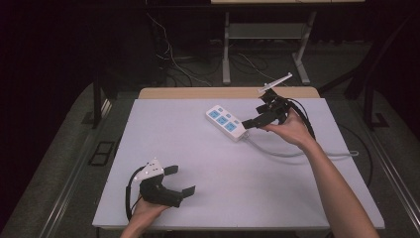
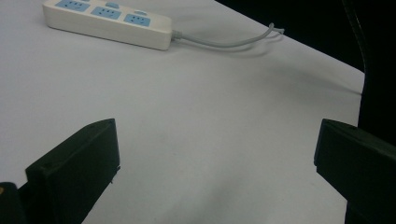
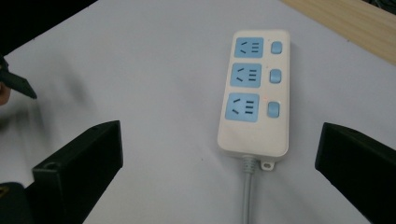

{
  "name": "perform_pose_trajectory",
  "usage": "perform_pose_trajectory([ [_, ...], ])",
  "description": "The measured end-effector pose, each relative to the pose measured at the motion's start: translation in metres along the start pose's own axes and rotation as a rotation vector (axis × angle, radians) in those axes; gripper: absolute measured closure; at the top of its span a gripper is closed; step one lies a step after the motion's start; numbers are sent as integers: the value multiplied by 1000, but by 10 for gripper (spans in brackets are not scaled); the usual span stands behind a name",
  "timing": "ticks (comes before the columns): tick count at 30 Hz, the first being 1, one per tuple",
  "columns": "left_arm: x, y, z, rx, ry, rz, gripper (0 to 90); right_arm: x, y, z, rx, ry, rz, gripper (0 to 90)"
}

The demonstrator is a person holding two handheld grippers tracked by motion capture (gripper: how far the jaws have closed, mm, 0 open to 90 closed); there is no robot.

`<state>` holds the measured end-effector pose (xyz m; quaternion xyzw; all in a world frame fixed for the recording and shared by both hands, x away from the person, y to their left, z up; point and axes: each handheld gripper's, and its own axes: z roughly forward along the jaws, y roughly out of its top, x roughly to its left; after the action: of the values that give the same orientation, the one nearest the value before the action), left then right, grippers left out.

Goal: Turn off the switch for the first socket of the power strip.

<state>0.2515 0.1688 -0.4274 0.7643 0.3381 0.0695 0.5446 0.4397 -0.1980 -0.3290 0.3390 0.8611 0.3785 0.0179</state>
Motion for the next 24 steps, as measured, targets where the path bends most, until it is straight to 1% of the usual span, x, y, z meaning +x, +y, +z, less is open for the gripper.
perform_pose_trajectory([
  [3,0,0,0,1,-1,1,0,-4,6,2,-7,-7,10,7],
  [5,0,0,0,-1,-2,2,0,-6,9,4,-14,-11,25,7],
  [8,0,0,0,-1,-3,2,0,-10,12,7,-17,-21,33,7],
  [11,0,0,-1,-1,-4,1,0,-15,14,8,-38,-17,58,7],
  [16,1,0,-1,-2,-4,4,0,-22,15,11,-63,-29,78,7],
  [19,1,0,-1,-2,-4,2,0,-25,15,13,-64,-35,76,7],
  [21,1,0,-1,-1,-2,2,0,-26,15,15,-59,-41,83,7],
  [22,0,0,-1,-1,-2,3,0,-27,15,16,-57,-46,83,30],
  [23,0,0,-1,0,-2,4,0,-28,15,17,-59,-45,80,114],
  [24,0,0,-1,0,-2,4,0,-29,15,19,-68,-56,77,152],
])
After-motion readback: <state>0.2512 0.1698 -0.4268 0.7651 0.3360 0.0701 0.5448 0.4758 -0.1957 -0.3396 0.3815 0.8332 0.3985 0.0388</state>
